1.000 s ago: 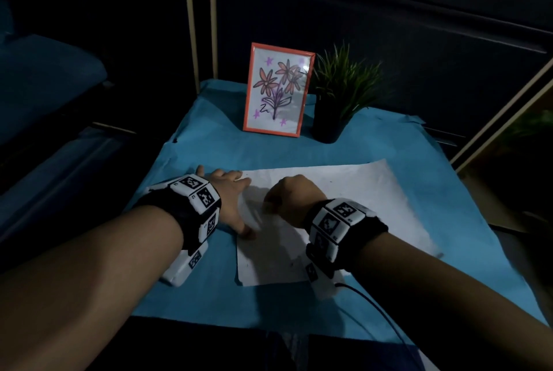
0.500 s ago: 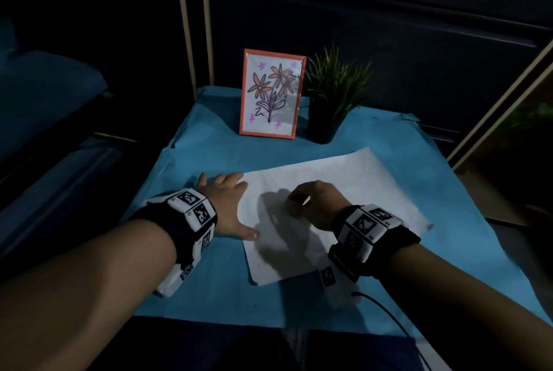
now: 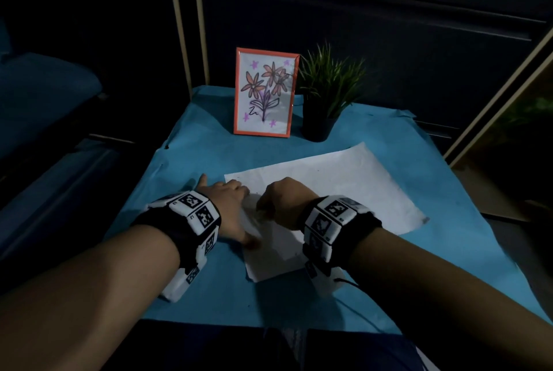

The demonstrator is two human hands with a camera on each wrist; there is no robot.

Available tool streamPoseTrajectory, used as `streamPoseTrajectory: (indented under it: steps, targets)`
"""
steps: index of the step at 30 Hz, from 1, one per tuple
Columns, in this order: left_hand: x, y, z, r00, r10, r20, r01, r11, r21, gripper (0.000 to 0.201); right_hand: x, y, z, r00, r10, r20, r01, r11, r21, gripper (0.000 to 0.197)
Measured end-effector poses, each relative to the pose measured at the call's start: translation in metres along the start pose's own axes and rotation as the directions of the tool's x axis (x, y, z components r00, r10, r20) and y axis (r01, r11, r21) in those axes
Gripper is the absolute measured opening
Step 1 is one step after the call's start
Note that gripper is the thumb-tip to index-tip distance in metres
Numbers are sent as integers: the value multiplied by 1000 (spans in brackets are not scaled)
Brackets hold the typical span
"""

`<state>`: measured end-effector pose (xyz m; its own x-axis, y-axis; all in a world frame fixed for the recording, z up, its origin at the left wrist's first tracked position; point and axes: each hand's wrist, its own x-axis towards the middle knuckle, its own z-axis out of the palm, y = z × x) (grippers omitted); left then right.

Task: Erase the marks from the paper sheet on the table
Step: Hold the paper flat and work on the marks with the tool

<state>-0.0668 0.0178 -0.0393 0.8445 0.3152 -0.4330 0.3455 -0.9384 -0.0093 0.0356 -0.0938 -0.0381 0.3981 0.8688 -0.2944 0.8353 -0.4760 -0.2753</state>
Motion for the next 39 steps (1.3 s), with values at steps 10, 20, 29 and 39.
streamPoseTrajectory:
  steps: [10,20,29,39]
  targets:
    - [7,-3,2,1000,-14,6,14,1000,26,121,0,-6,-21,997,41,-69,-39,999,35,20]
    - [5,-3,2,999,-9,33,8,1000,21,121,-11,-3,-6,993,-6,119,11,999,-37,23]
    - [0,-4,-1,1000,8,28,-8,1000,-9,118,12,-5,-13,996,84,-27,-83,995,48,22]
    - [3,-5,3,1000,-6,26,7,1000,-14,118,-6,-2,-7,988,-32,148,42,997,-66,21]
